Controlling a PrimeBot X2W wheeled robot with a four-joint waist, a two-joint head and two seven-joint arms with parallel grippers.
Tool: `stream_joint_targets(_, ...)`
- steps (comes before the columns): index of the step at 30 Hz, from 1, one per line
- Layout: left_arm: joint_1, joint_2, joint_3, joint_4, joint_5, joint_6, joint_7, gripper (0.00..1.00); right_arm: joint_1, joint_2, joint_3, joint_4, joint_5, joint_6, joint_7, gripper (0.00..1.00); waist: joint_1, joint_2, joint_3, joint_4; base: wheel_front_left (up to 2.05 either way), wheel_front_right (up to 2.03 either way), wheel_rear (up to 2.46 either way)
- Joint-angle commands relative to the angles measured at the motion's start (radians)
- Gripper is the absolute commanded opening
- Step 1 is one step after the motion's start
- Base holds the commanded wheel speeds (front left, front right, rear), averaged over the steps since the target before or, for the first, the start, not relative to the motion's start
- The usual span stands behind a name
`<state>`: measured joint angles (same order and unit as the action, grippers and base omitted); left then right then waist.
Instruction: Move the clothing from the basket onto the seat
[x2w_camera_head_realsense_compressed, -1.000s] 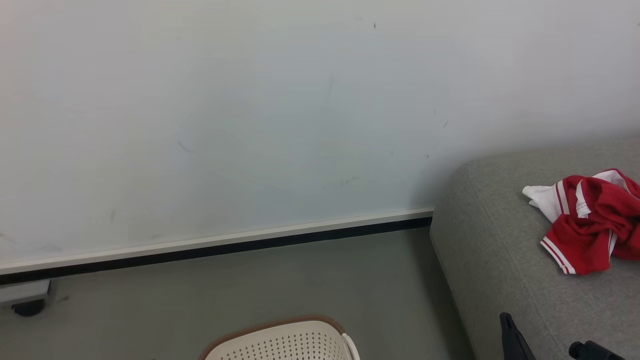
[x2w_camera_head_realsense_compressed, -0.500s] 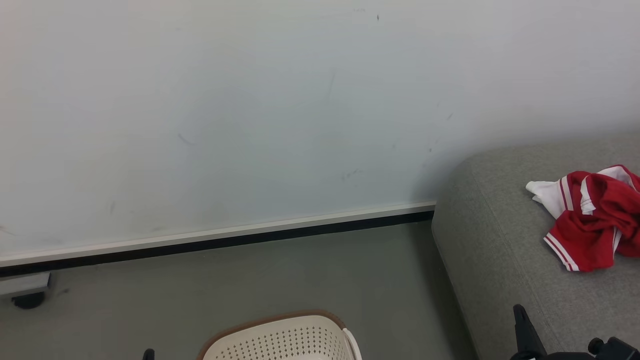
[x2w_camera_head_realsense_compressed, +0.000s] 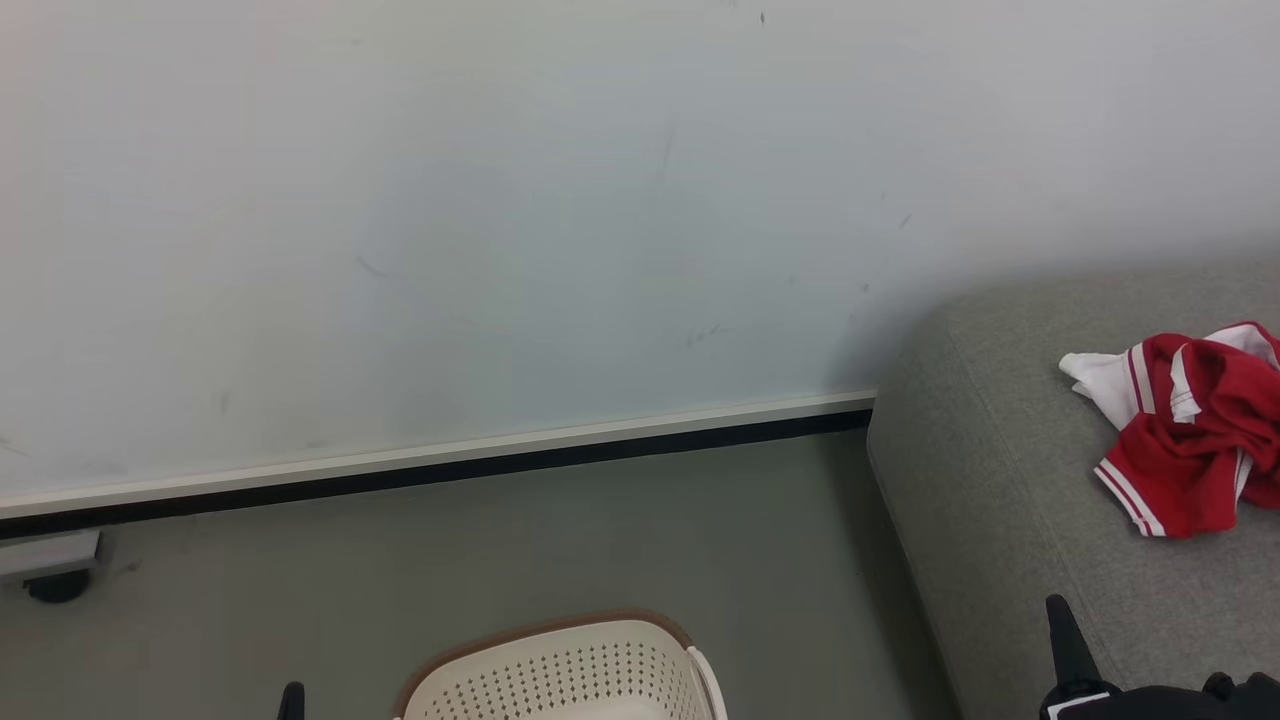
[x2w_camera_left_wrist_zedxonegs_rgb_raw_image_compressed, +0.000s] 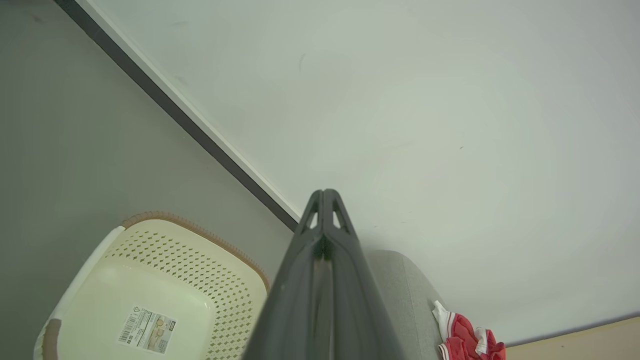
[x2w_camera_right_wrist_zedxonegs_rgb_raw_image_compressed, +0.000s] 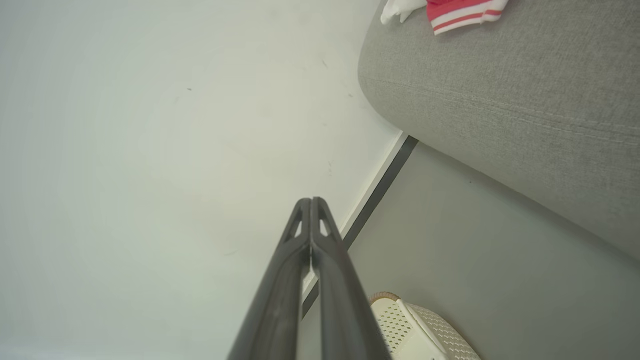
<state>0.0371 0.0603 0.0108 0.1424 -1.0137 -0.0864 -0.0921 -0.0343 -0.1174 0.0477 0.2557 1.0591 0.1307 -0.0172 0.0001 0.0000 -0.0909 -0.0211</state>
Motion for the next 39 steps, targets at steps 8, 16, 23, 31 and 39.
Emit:
stream_joint_targets(8,-0.042,0.002,0.007,0.014,-0.116,-0.01,0.02,0.0,-0.04,0.006,-0.037,0.001,0.111,0.0,0.035,0.0,-0.0001,0.0,0.013,0.003,0.0,0.0,0.0)
stream_joint_targets(16,-0.061,0.0,0.01,0.029,-0.196,-0.018,0.036,0.0,-0.053,0.01,-0.064,0.008,0.188,0.0,0.061,0.0,-0.0001,0.0,0.024,0.005,0.0,0.0,0.0)
stream_joint_targets(23,-0.076,-0.002,0.012,0.041,-0.264,-0.021,0.048,0.0,-0.067,0.014,-0.087,0.013,0.252,0.0,0.082,0.0,-0.0001,0.0,0.033,0.008,0.0,0.0,0.0)
stream_joint_targets(31,-0.092,-0.004,0.015,0.054,-0.338,-0.027,0.062,0.0,-0.079,0.019,-0.112,0.019,0.32,0.0,0.107,0.0,-0.0001,0.0,0.044,0.01,0.0,0.0,0.0)
stream_joint_targets(39,-0.109,-0.005,0.017,0.066,-0.406,-0.032,0.074,0.0,-0.088,0.023,-0.136,0.025,0.384,0.0,0.13,0.0,-0.0001,0.0,0.055,0.013,0.0,0.0,0.0)
